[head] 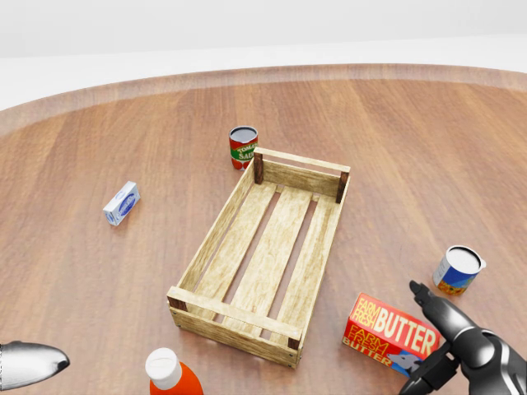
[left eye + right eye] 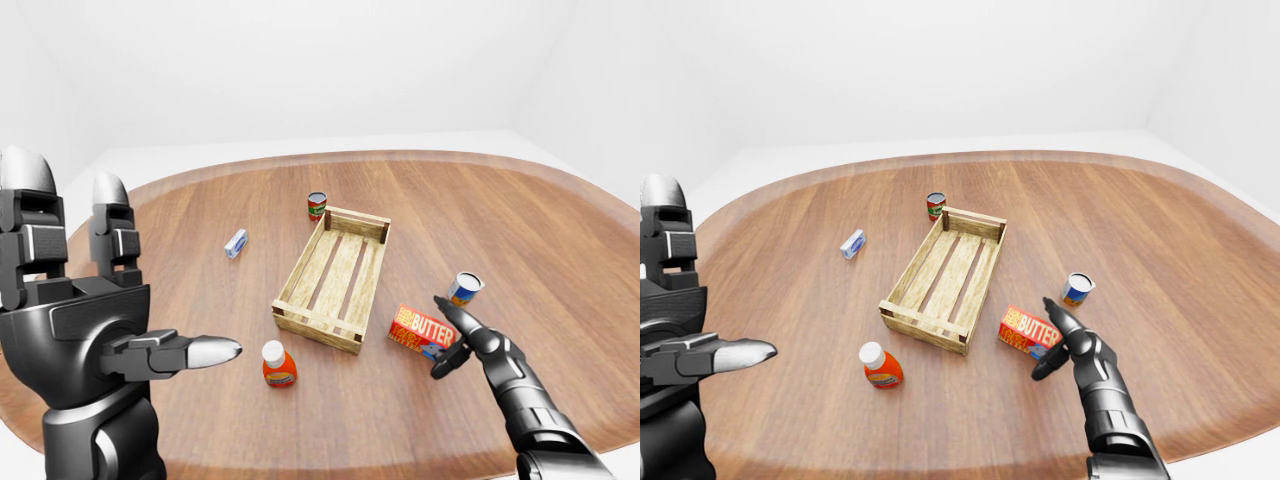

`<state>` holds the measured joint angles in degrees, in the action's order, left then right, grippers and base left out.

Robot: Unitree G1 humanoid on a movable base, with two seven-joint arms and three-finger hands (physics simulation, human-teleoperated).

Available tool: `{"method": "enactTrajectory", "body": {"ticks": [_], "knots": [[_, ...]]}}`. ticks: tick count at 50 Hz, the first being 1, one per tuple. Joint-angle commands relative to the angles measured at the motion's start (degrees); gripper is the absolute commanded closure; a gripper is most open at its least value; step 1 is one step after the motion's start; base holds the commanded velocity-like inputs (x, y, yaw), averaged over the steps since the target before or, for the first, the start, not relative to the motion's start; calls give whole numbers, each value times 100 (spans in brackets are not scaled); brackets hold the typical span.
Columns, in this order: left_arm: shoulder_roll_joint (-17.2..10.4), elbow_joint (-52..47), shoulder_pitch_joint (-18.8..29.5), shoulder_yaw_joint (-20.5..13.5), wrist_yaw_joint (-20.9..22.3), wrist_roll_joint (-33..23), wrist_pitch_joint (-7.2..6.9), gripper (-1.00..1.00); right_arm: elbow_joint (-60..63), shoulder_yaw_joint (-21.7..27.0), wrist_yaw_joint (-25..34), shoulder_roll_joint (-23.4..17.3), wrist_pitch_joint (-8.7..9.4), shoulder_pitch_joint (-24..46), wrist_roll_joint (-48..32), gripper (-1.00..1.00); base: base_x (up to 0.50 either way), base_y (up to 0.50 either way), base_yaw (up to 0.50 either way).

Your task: Pick up the butter and put it in the tray.

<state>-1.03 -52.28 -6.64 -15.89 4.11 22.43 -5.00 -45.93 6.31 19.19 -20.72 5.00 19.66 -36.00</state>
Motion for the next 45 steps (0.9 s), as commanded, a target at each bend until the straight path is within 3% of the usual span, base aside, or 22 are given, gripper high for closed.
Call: {"method": "enactTrajectory", "body": {"ticks": [1,45], "knots": [[14,11,-22,39,14,-49,0,-100,-920,-103,-267,-109,0,305,147,-100,0,0,0],[-19,44,54,-36,-34,39,0,-100,-2022,-364,-315,-222,0,1392,13,-100,0,0,0]]}}
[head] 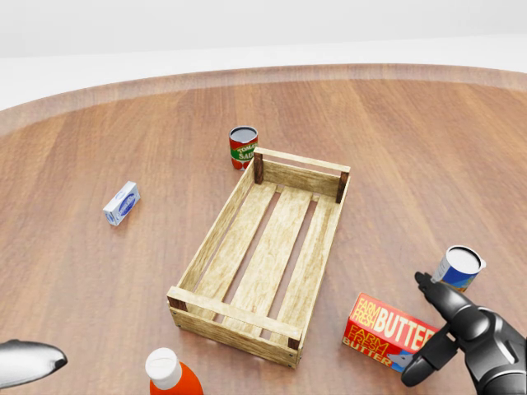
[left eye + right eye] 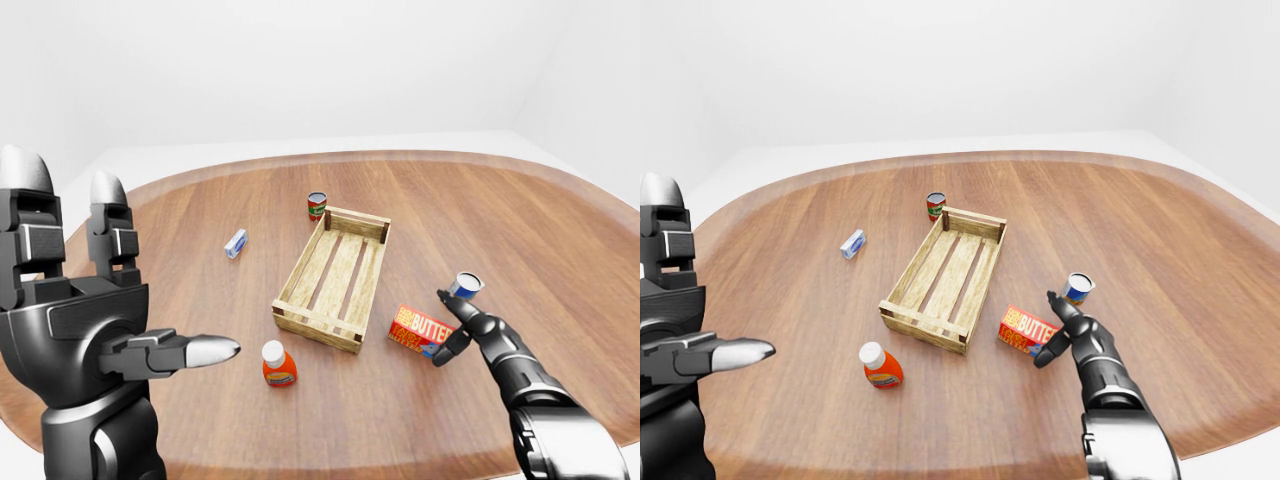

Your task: Pick up the butter and put it in the tray.

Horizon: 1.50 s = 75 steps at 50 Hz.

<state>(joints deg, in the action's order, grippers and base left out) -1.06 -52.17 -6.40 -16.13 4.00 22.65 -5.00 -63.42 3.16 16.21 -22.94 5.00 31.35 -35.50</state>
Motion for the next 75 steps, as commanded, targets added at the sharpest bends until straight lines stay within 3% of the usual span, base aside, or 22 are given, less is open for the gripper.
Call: {"method": "enactTrajectory", "body": {"ticks": [1,30,69,70,71,72,73,75], "knots": [[-19,36,41,-22,-28,29,0,-100,-306,-49,-35,9,0,242,-30,-100,0,0,0],[-53,21,77,-76,-65,98,0,-100,-924,-156,-124,83,0,658,-110,-100,0,0,0],[-87,-11,128,-145,-122,205,0,-100,-1313,-149,-244,263,0,525,-162,-100,0,0,0],[-80,18,109,-118,-106,175,0,-100,-1306,-145,-233,259,0,516,-155,-70,0,0,0],[-74,17,97,-108,-101,166,0,-100,-1301,-147,-207,255,0,511,-150,-17,0,0,0],[-70,11,86,-100,-97,158,0,-100,-1295,-133,-231,252,0,510,-133,87,0,0,0],[-70,-21,85,-100,-106,165,0,-100,-1304,-139,-252,241,0,503,-141,100,0,0,0],[-61,-20,71,-89,-94,154,0,-100,-1301,-137,-217,241,0,479,-126,100,0,0,0]]}}
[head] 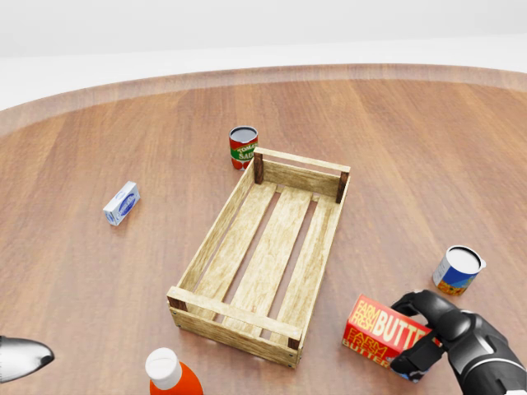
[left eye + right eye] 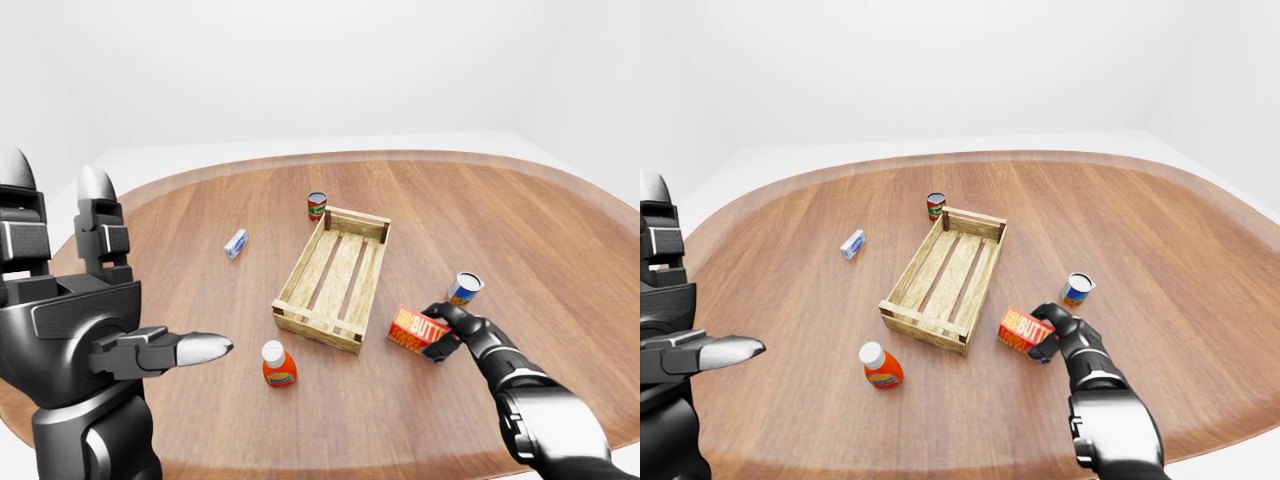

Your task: Pick up the butter and put it in the tray.

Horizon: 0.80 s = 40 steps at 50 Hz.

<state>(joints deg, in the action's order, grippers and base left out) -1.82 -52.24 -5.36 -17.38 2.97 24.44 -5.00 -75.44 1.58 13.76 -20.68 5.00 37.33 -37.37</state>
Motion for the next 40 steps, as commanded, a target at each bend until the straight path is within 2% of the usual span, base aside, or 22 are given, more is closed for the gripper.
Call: {"method": "enactTrajectory", "body": {"ticks": [1,18,27,35,40], "knots": [[14,-11,-27,41,6,-33,0,-100,-96,18,9,11,0,-134,57,100,0,0,0],[36,21,-59,61,49,-78,0,-100,-75,24,-16,-12,0,-199,92,100,0,0,0],[11,-70,-14,-15,0,22,0,-100,189,28,203,-226,0,-71,124,100,0,0,0],[17,-92,-38,-27,6,48,0,-100,1360,58,562,-429,0,-205,-82,100,0,0,0],[15,-52,-26,-3,6,23,0,-100,2565,136,1208,-522,0,-507,-465,100,0,0,0]]}}
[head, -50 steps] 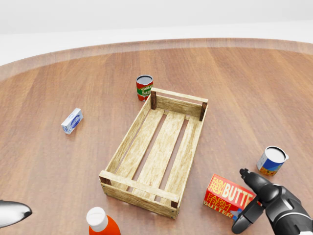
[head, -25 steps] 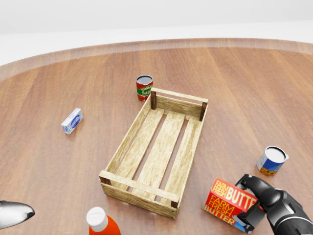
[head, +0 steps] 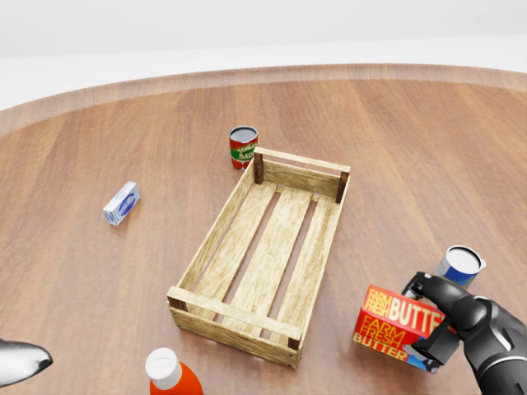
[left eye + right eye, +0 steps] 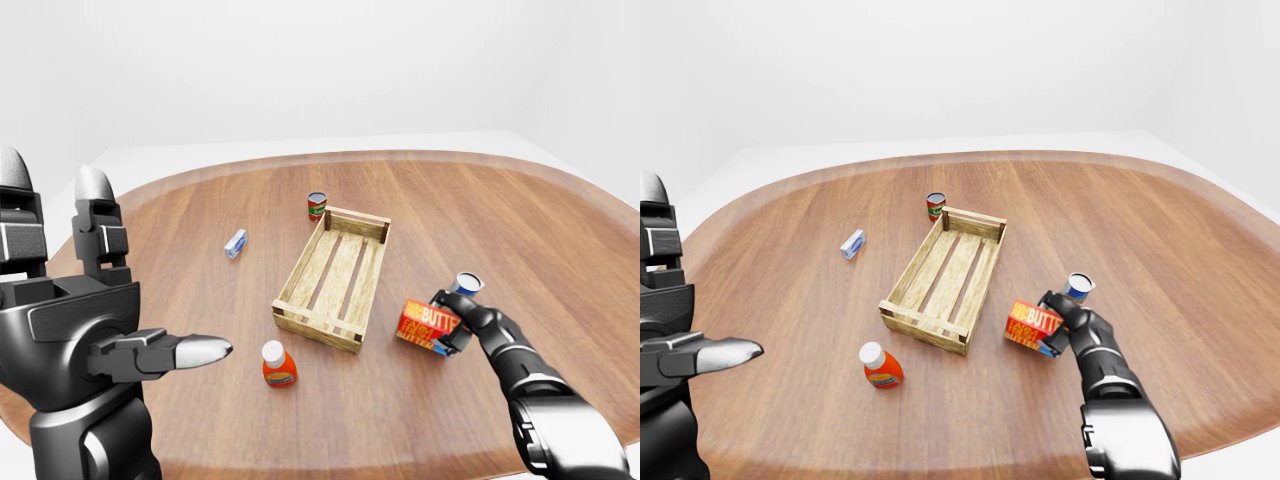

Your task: Pick up the butter and put it in the tray.

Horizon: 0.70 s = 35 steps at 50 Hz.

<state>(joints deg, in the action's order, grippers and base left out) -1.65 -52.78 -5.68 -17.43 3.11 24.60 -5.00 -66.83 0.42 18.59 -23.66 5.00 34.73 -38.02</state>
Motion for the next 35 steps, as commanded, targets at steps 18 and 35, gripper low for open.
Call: {"method": "enactTrajectory", "body": {"ticks": [18,35], "knots": [[5,-74,-19,-25,4,46,0,-100,3726,525,2141,-253,0,-107,-1898,100,0,0,0],[-9,7,23,-4,-20,31,0,-100,2643,434,2064,21,0,1112,-1543,100,0,0,0]]}}
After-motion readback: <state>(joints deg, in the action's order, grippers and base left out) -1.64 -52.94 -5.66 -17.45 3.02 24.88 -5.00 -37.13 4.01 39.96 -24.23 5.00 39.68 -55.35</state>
